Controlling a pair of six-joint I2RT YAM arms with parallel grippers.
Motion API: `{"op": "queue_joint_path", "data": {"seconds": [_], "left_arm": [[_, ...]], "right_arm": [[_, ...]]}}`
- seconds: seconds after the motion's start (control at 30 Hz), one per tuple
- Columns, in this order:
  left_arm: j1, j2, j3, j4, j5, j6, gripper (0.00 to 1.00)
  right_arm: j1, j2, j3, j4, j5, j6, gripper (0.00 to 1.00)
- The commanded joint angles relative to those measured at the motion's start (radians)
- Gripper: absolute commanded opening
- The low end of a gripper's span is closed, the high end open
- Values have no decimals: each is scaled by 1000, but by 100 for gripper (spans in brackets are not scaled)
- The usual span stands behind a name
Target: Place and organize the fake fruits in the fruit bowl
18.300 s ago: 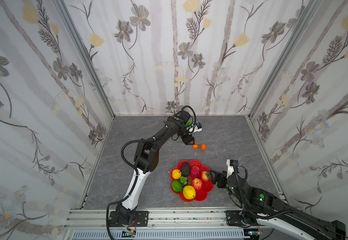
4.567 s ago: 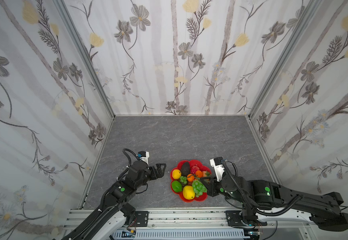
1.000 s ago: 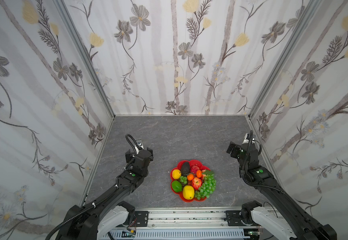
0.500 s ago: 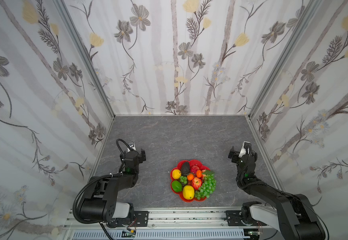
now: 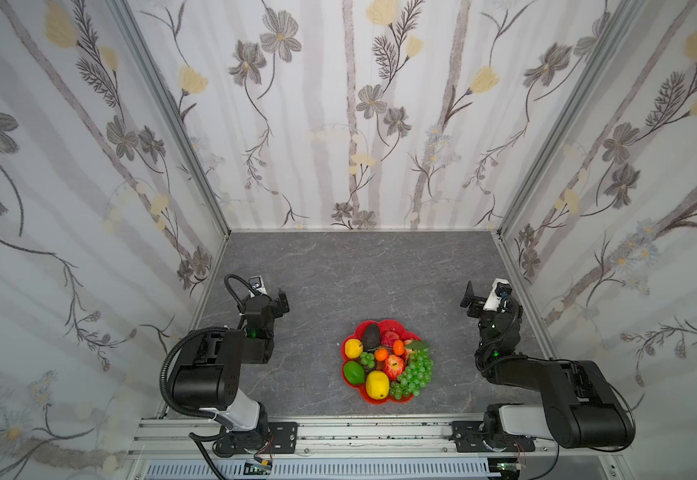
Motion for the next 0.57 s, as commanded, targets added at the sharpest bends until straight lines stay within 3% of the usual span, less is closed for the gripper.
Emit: {"op": "queue_joint_path", "data": {"seconds": [0.0, 0.53], "left_arm": [[0, 0, 2, 8, -4, -16, 100], [0, -1, 5, 3, -4, -16, 100]], "right_arm": [[1, 2, -3, 65, 10, 2, 100], [9, 1, -9, 74, 21, -5, 100]]}}
